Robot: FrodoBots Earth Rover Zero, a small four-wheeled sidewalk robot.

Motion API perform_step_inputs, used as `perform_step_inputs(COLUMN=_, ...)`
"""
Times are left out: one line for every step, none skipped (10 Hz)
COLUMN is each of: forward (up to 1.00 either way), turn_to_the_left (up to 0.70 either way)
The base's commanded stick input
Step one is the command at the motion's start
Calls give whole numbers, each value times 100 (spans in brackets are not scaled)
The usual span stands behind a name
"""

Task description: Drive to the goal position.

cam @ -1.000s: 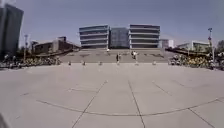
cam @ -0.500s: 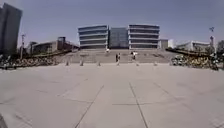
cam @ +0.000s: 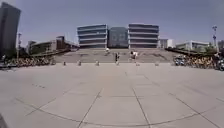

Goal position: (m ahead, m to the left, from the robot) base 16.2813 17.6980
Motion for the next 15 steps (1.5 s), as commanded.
perform_step_inputs(forward=100, turn_to_the_left=0)
perform_step_inputs(forward=100, turn_to_the_left=0)
perform_step_inputs(forward=100, turn_to_the_left=0)
perform_step_inputs(forward=100, turn_to_the_left=0)
perform_step_inputs(forward=100, turn_to_the_left=0)
perform_step_inputs(forward=100, turn_to_the_left=0)
perform_step_inputs(forward=100, turn_to_the_left=0)
perform_step_inputs(forward=100, turn_to_the_left=0)
perform_step_inputs(forward=100, turn_to_the_left=0)
perform_step_inputs(forward=100, turn_to_the_left=0)
perform_step_inputs(forward=100, turn_to_the_left=0)
perform_step_inputs(forward=100, turn_to_the_left=0)
perform_step_inputs(forward=100, turn_to_the_left=0)
perform_step_inputs(forward=100, turn_to_the_left=0)
perform_step_inputs(forward=100, turn_to_the_left=0)
